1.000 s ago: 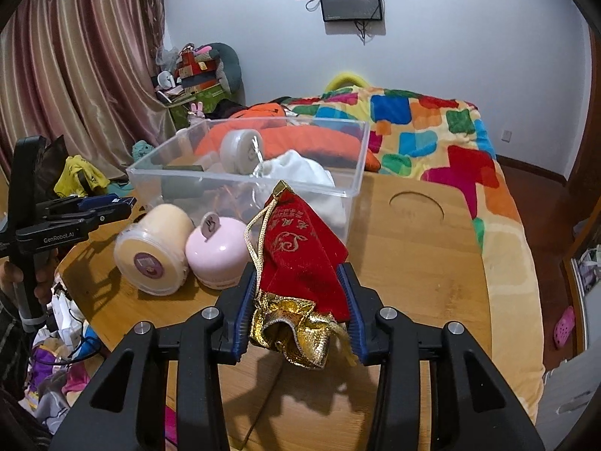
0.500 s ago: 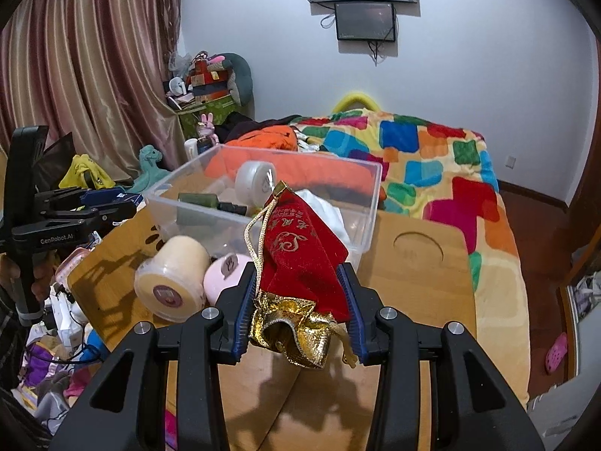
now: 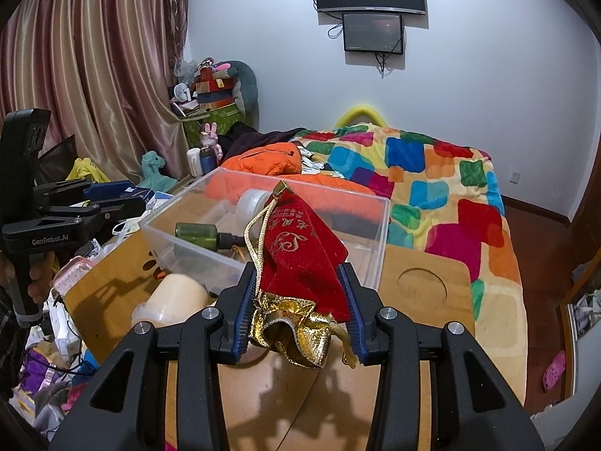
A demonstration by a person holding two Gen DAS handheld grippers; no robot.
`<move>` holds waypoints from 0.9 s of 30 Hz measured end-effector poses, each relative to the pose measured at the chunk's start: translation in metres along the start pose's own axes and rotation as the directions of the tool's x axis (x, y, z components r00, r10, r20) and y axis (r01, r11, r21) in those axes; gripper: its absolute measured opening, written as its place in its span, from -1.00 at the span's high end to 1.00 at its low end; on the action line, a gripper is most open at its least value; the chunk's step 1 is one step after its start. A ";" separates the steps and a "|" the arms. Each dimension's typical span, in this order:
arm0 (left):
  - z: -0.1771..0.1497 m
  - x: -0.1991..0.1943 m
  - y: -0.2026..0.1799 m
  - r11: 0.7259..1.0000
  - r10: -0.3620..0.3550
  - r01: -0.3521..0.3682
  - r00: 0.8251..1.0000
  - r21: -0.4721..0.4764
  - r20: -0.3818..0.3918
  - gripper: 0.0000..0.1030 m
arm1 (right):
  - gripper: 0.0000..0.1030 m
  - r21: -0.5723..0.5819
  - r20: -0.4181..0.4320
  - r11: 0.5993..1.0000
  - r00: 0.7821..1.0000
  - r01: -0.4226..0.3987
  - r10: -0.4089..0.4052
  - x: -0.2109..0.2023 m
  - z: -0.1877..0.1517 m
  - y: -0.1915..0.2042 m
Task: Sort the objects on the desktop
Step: 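Carry the red pouch and blue Max box over the clear plastic box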
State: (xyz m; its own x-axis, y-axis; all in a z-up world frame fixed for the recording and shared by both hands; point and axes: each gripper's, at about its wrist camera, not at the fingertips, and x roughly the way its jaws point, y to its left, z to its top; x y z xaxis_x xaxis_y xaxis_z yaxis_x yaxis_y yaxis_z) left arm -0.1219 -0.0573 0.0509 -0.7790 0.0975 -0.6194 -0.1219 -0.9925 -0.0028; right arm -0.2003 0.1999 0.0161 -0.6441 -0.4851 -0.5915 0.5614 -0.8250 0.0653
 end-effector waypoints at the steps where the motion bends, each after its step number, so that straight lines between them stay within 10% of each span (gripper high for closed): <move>1: 0.002 0.002 -0.001 1.000 -0.002 0.002 1.000 0.002 0.000 -0.01 | 0.26 -0.001 0.002 1.000 1.000 -0.001 0.001 0.002 0.002 0.000; 27: 0.016 0.067 -0.011 0.997 -0.074 0.075 0.994 0.015 -0.082 -0.01 | 0.26 -0.020 -0.057 0.995 0.994 -0.093 0.092 0.079 0.029 0.013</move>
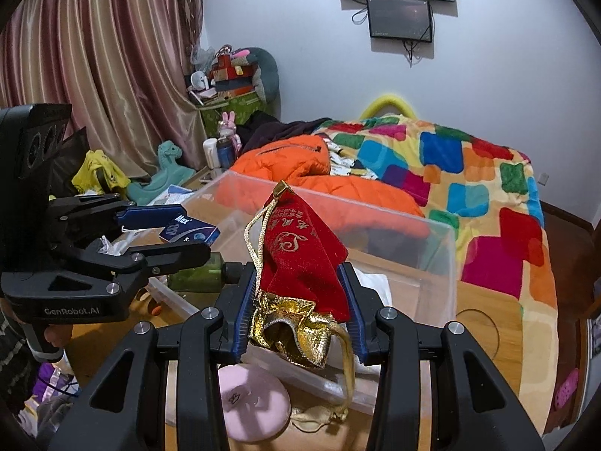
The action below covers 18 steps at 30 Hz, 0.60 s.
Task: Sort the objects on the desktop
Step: 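Carry the red pouch and blue Max box over the clear plastic box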
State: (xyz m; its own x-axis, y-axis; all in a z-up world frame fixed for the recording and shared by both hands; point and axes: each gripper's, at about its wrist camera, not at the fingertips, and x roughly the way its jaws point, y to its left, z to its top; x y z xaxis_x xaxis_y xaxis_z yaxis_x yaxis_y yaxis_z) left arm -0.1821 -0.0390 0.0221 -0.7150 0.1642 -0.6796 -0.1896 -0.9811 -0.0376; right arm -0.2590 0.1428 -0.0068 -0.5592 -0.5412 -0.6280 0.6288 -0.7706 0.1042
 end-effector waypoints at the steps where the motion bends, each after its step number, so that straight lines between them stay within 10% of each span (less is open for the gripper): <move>1: 0.000 0.003 0.000 1.000 -0.001 0.001 1.000 0.001 -0.004 -0.01 | 0.26 0.000 -0.006 1.000 1.000 -0.002 0.002 0.003 0.000 -0.001; 18: -0.003 0.027 -0.002 1.000 0.007 -0.006 0.999 0.023 -0.050 -0.01 | 0.22 -0.042 -0.076 0.999 0.997 0.025 -0.029 0.035 -0.001 -0.001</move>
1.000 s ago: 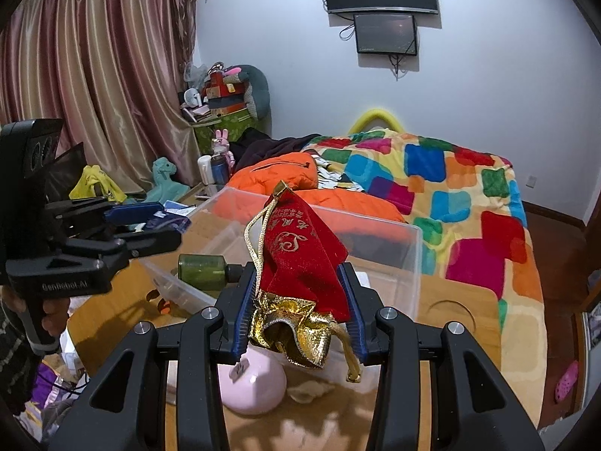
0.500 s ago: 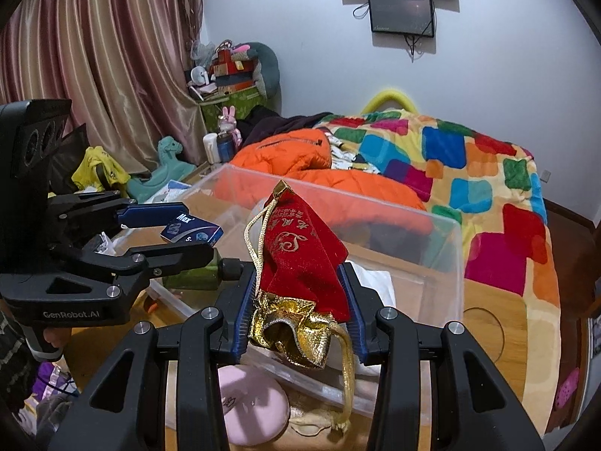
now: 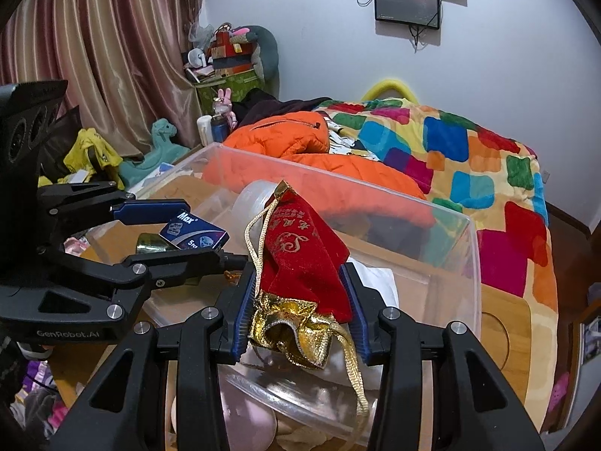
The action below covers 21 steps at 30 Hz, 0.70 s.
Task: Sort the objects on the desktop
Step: 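Carry the red pouch and blue Max box over the clear plastic box, then open both grippers to drop the pouch and Max box into the box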
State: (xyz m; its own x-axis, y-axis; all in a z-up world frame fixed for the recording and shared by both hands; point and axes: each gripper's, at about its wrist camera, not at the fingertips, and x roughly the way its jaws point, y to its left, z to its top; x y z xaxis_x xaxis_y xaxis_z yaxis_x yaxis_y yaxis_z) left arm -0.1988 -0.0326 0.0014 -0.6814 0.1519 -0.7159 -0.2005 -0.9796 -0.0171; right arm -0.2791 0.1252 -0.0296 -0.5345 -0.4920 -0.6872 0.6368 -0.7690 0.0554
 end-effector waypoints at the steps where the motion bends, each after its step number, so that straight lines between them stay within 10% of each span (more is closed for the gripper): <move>1: 0.000 0.000 -0.001 1.000 0.001 -0.001 1.000 0.003 0.002 -0.01 | 0.21 -0.004 -0.001 1.000 1.000 0.005 -0.005 0.001 0.000 0.001; 21: -0.001 -0.003 -0.002 1.000 0.005 -0.004 1.000 0.026 -0.008 -0.05 | -0.08 -0.019 -0.007 0.996 0.996 0.084 -0.084 0.000 0.004 0.006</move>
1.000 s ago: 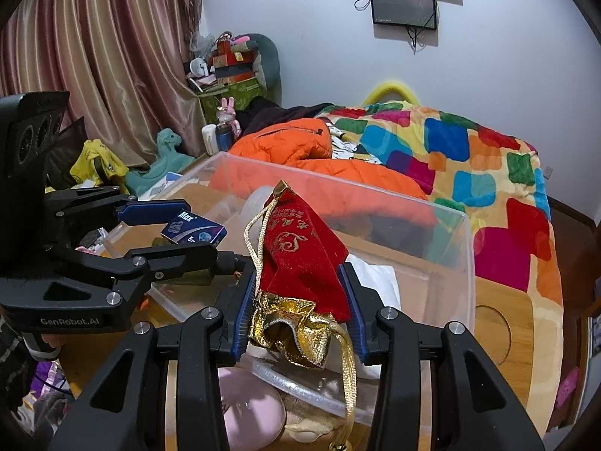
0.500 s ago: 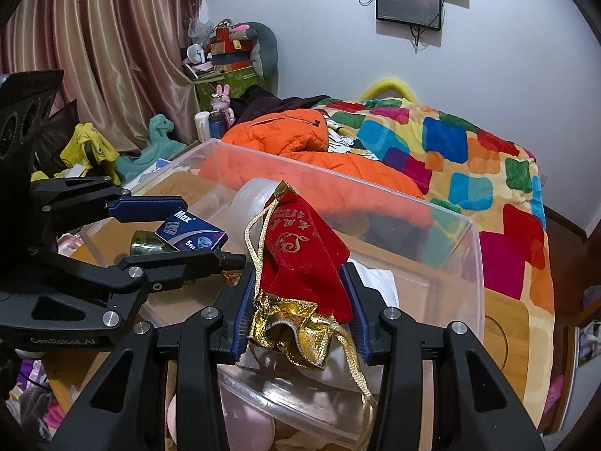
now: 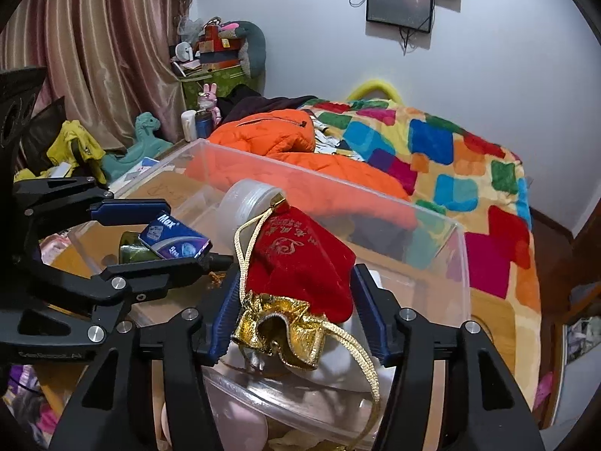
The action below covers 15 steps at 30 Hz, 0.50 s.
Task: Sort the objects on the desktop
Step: 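Open both grippers to drop the pouch and Max box into the box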
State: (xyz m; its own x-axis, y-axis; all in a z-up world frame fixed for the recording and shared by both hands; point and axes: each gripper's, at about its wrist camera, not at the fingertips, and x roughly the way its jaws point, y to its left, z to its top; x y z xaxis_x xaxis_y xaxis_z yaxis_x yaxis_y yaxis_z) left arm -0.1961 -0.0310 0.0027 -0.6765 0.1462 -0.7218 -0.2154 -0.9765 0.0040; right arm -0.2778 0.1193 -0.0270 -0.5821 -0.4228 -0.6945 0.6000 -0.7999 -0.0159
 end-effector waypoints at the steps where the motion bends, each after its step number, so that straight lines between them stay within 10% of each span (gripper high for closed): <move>1: 0.000 0.000 0.001 1.000 -0.001 0.001 1.000 -0.006 -0.002 -0.10 | -0.10 0.001 -0.001 1.000 1.000 0.000 0.000 0.000 0.000 0.000; 15: 0.000 -0.025 0.005 0.999 0.010 -0.008 0.999 -0.039 0.039 -0.43 | -0.57 -0.044 0.057 0.995 0.995 0.084 -0.082 -0.025 0.003 0.011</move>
State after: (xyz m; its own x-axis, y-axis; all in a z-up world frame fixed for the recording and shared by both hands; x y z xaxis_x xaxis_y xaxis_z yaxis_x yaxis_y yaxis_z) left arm -0.1805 -0.0398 0.0210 -0.7054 0.1426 -0.6944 -0.1823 -0.9831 -0.0168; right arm -0.2587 0.1198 -0.0079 -0.6598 -0.3798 -0.6484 0.5721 -0.8133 -0.1058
